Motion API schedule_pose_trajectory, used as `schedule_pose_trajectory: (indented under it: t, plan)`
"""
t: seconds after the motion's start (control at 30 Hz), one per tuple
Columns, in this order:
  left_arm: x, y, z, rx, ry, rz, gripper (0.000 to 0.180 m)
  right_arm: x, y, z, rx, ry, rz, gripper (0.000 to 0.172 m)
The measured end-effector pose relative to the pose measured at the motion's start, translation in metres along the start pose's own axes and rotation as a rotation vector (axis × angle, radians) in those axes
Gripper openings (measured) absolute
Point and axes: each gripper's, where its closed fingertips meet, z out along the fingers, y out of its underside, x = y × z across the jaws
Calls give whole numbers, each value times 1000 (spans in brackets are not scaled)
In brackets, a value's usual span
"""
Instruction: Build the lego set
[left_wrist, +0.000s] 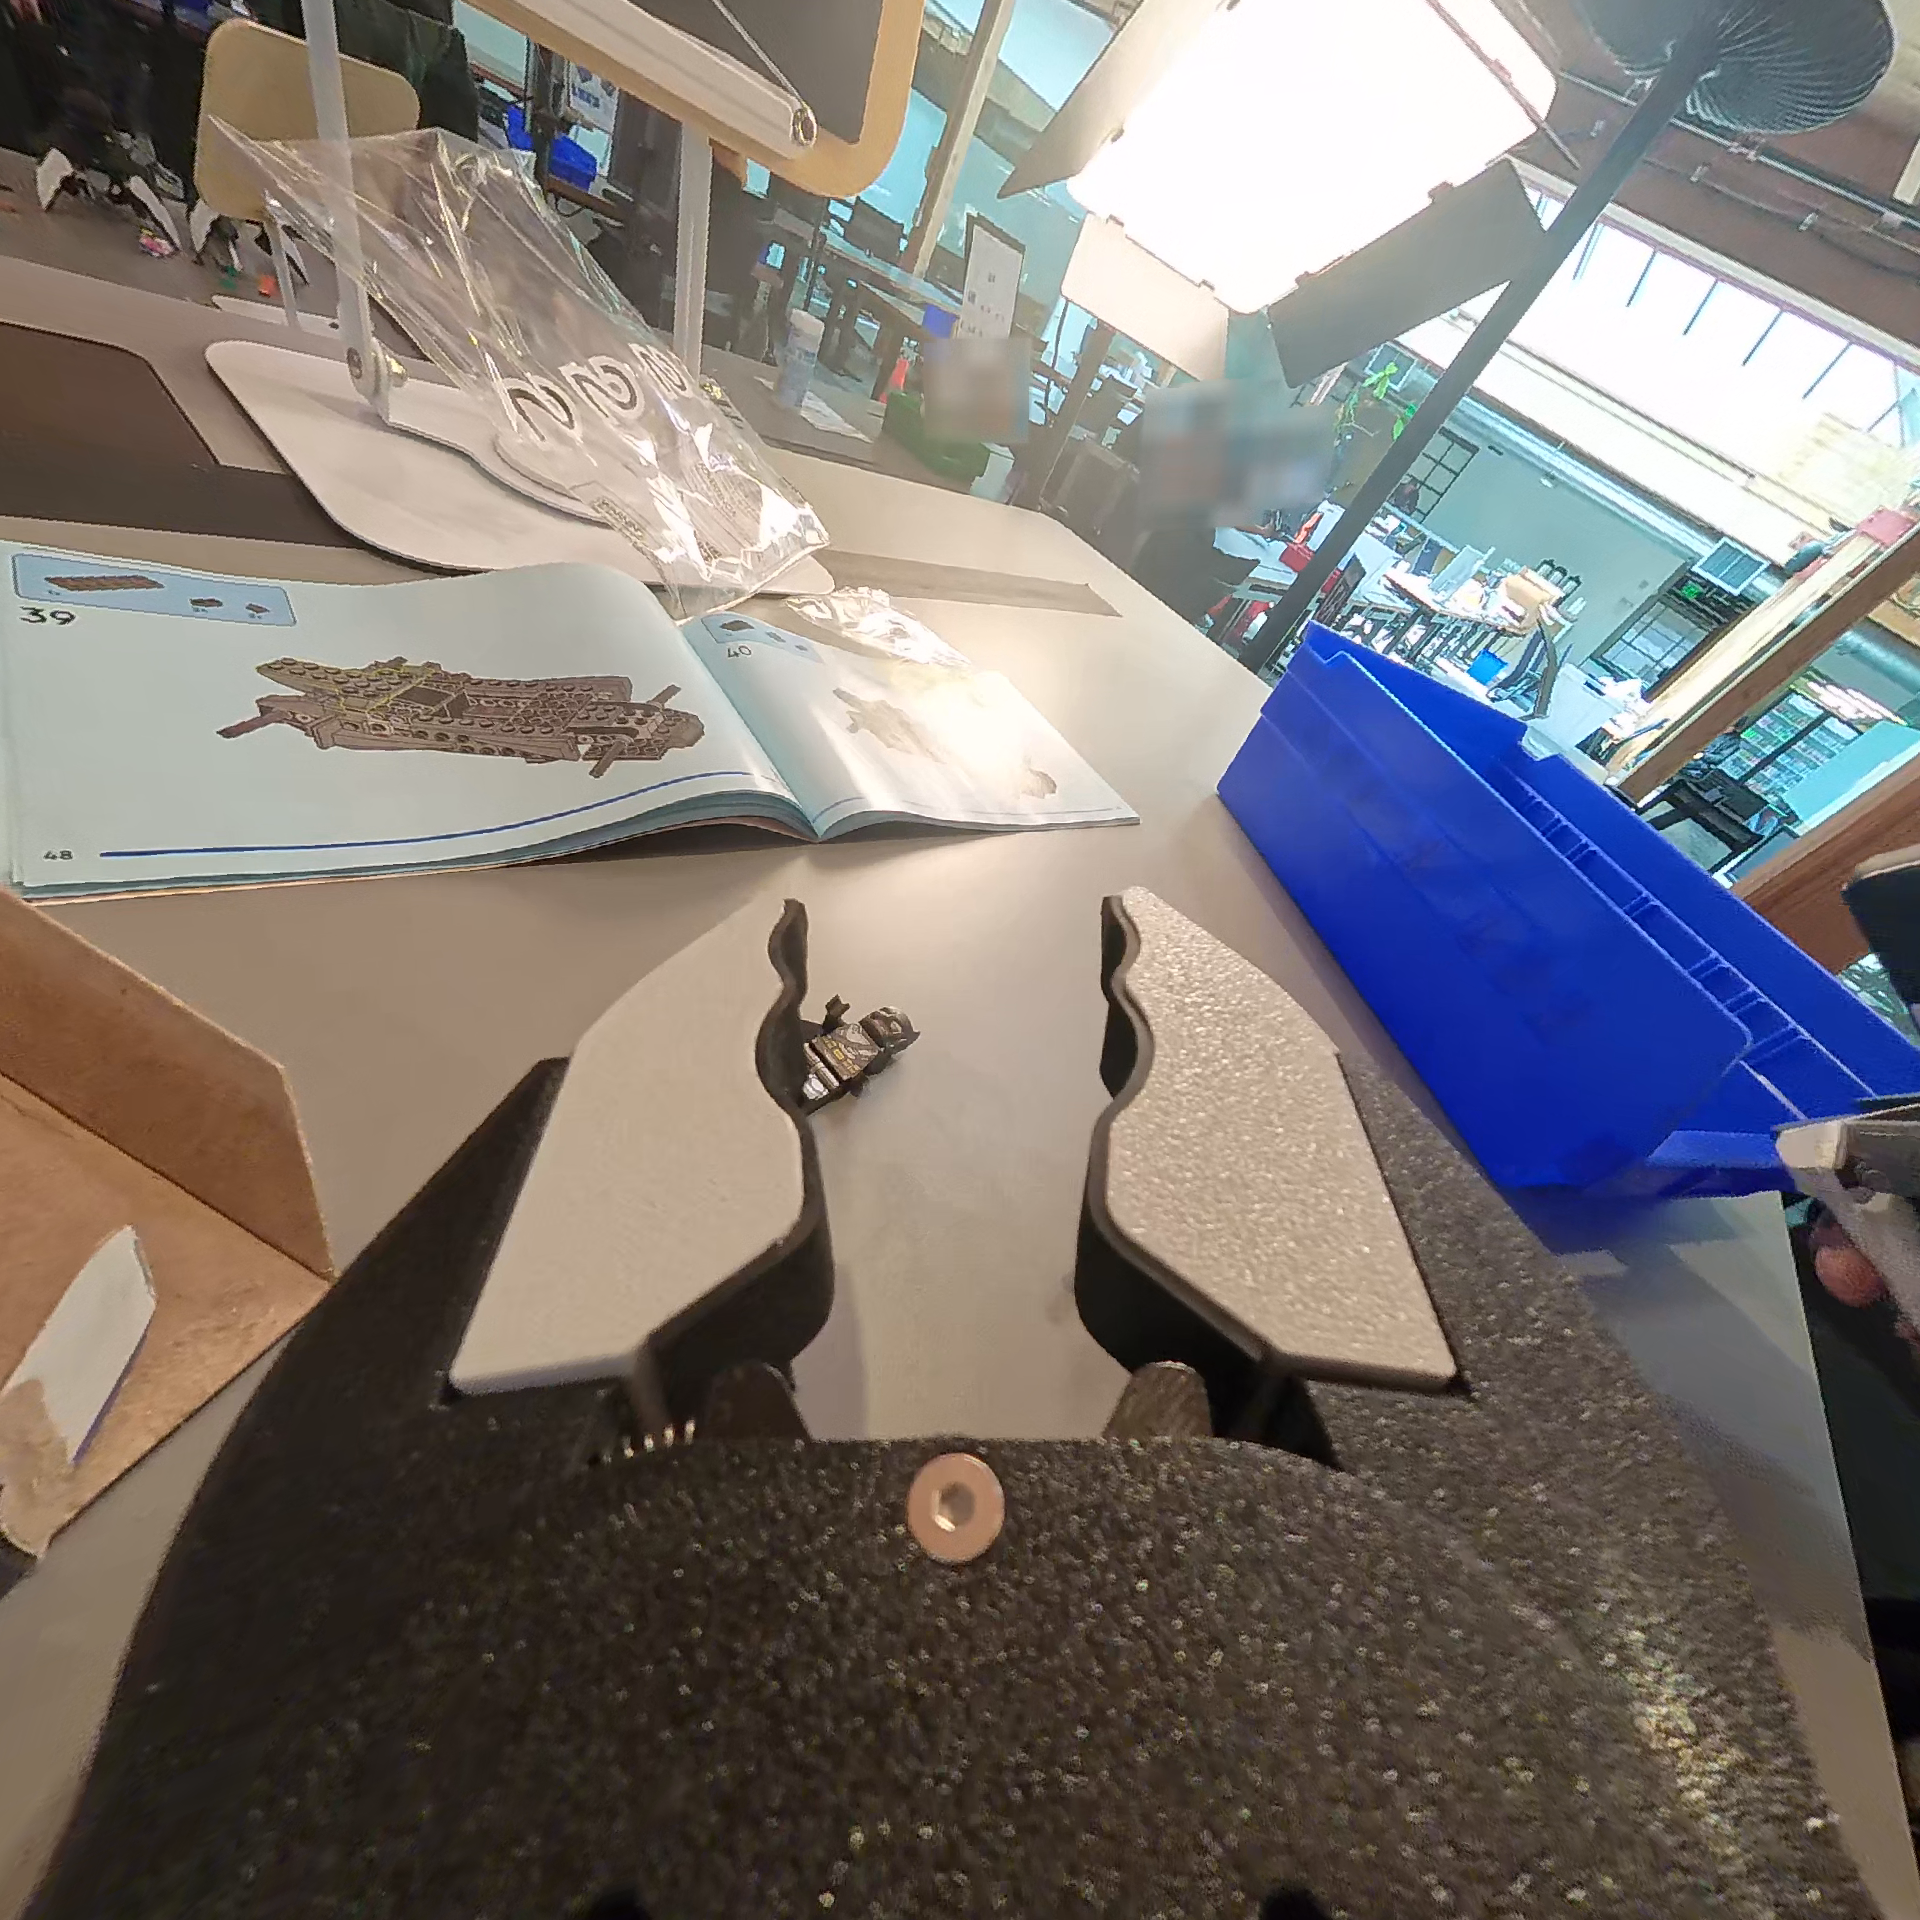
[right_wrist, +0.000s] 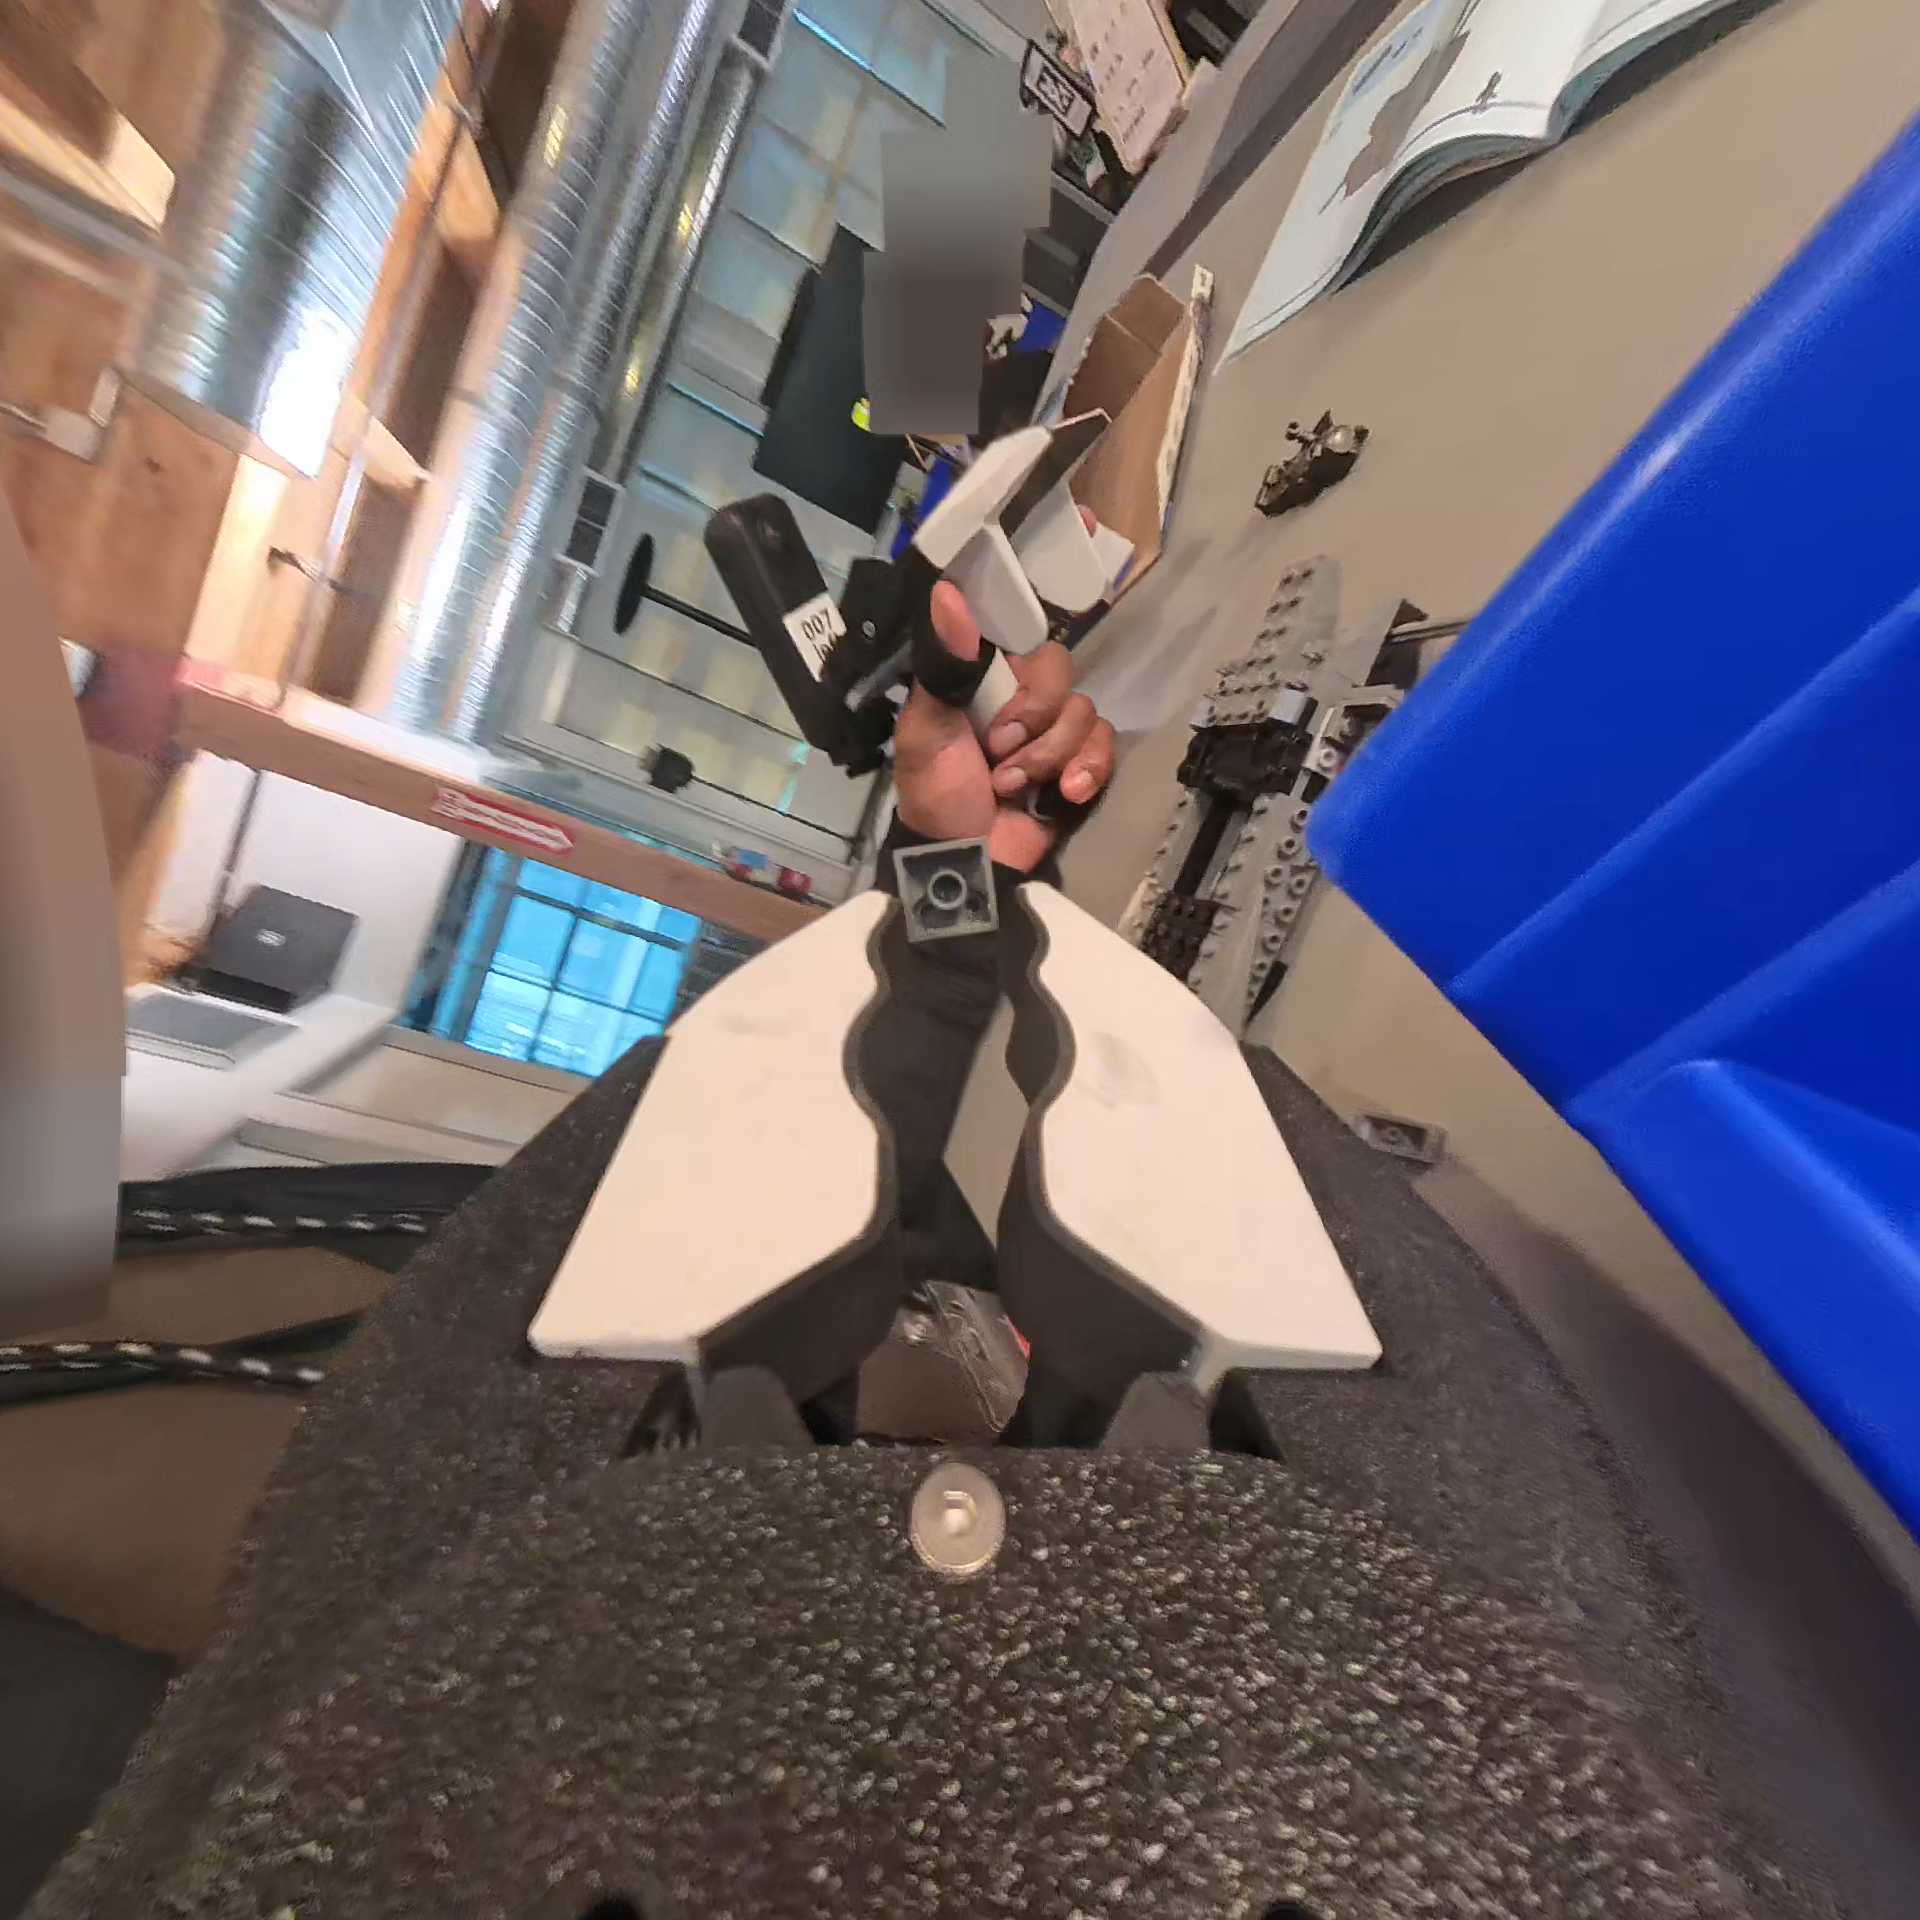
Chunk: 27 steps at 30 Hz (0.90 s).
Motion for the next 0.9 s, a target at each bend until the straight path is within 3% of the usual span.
schedule_pose_trajectory:
  t: [0.13, 0.3, 0.37, 0.43, 0.53, 0.63, 0.9]
  plan:
    - [0, 0, 0, 0, 1, 0, 55, 2, -5, 0, 54, -56, 103, 17]
    - [8, -1, 0, 5, 42, 30, 56, 5, -4, 4, 42, -33, 108, 17]
    - [31, -6, -4, 46, 145, 113, 56, 7, -4, 9, 34, 0, 94, 17]
    - [76, -5, -11, 87, 346, 225, 55, 7, -4, 16, 11, 41, 82, 17]
    - [141, 21, -20, 68, 580, 475, 53, 0, -6, 27, -13, 55, 84, 17]
    - [169, 48, -15, 24, 630, 656, 51, -11, -6, 38, -25, 1, 115, 17]
    - [196, 48, -18, 119, 693, 701, 28, -25, -1, 48, -32, -109, 207, 18]
